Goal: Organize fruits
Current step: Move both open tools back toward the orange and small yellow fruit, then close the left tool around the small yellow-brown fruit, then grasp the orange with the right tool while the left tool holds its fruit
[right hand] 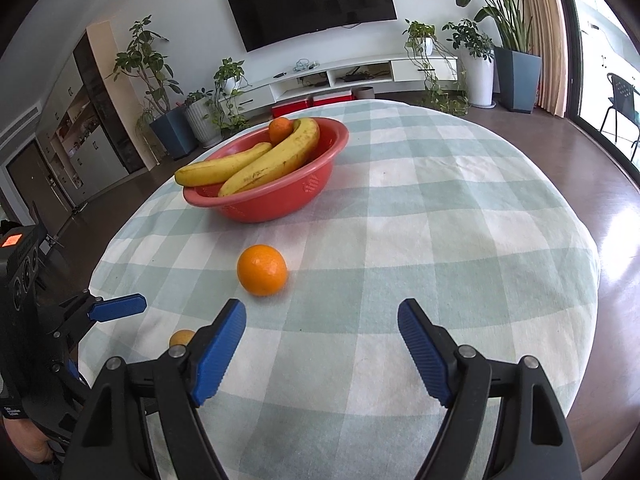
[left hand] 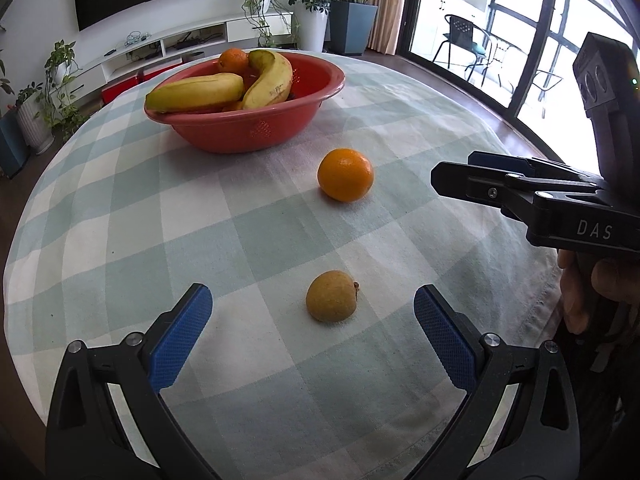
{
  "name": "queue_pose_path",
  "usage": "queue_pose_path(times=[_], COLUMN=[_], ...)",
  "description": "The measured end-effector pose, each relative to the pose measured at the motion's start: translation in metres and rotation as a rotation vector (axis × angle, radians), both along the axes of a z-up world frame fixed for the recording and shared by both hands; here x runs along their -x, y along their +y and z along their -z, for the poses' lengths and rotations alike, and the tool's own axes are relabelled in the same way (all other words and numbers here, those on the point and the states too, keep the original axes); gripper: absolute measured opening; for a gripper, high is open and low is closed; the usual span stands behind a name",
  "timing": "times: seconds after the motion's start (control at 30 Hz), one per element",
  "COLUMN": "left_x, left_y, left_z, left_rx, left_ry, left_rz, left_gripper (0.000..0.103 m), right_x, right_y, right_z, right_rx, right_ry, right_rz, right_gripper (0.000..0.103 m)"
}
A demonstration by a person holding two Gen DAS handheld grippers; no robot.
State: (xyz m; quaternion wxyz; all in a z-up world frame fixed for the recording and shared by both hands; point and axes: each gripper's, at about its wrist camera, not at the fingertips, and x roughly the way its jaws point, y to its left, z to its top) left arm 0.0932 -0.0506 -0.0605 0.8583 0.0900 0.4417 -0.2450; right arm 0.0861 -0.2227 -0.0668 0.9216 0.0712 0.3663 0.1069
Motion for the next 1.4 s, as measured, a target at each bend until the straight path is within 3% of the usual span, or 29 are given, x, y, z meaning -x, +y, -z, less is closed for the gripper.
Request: queue_pose_path(times=[0.03,0.1,0.17,0.33,0.5,0.7,0.93,1.4], left_x=[0.000,-0.001,-0.003,-0.004,-0.004,-0.001,0.000,0.013], left_y=[-0.001,-0.002,-0.003,-0.006,-0.006,-0.007,-0.005,0.030], left_z=[0.001,0.003,0.006,0.012,0.012,0.012,0.012,-0.001], left_rx=[-0.005,-0.006,-0.008,-0.021,-0.009,-0.017,-0.003,0.089], left_ry=[-0.002,0.008,0.023,0.029,0.026,0.013,0.010,0.006], left_rz=[0.000,0.005,0.010,0.018,0.029,0.043,0.045,-0.021], left_gripper=[0.101,0.082,0.070,0.056,0.033,0.026,0.026,0.026], right_x=[0.000,0.000,0.000,0.001,0.002,0.001,0.001,-0.009], right_y=[0.000,0.000,0.000,0.001,0.002,0.003,0.003,0.015], right_z=[0.000,0.000,0.000,0.000,0.000,0.002,0.002,0.001], right_rx=[0.000,0.001,0.004,0.012,0.014,0.020,0.025,0.024], right_ry=[-0.001,-0.001,-0.004,-0.007,-0.005,-0.003,-0.004,0.028], right_rz=[0.001,0.001,0.002,-0.002,-0.006,-0.010,-0.012,-0.050], right_gripper=[0.081,0.081,0.081,0.081,0.081,0.081,0.081,0.079])
